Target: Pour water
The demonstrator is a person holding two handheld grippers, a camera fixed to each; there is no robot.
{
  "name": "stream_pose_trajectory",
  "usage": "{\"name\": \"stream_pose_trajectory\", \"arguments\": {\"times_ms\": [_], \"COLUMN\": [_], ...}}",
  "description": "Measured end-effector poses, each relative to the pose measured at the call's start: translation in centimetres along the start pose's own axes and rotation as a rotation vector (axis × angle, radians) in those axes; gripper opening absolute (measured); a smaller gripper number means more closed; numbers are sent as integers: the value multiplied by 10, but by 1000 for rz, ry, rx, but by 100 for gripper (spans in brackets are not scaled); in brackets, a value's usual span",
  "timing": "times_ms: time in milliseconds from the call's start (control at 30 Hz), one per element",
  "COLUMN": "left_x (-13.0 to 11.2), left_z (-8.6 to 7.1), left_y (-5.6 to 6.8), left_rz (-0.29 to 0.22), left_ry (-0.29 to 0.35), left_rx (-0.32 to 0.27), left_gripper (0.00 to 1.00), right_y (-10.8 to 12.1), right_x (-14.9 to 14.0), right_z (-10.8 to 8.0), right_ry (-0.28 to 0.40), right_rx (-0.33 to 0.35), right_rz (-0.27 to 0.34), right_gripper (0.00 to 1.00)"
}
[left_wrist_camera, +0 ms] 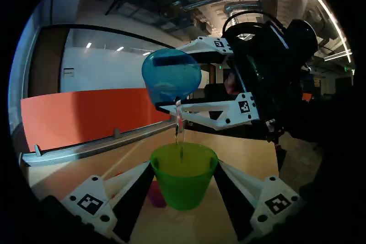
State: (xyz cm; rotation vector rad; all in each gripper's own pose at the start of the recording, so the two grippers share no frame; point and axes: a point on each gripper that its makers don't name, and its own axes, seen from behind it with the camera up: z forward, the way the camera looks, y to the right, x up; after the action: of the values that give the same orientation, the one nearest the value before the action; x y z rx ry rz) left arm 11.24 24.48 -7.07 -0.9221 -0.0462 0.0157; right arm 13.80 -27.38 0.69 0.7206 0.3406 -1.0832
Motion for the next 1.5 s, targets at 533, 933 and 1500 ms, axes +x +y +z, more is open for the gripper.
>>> {"name": "stream_pose_trajectory", "arguments": {"times_ms": [533,933,1500], "left_x": [1,3,6], "left_z": [1,-1,-1], "left_y": [0,2,-3], "left_rz": [3,10,8], "left_ry": [3,4,9], "left_rx": [1,-4,0], "left_gripper": [86,86,86], "right_y": [7,14,19], "right_x": [2,7,9], "right_z": [-2,0,3], "right_ry": [8,24,32], "right_rx": [-14,-21,-29], "right_rz": [-52,-98,-155], "right_gripper": [88,88,88]}}
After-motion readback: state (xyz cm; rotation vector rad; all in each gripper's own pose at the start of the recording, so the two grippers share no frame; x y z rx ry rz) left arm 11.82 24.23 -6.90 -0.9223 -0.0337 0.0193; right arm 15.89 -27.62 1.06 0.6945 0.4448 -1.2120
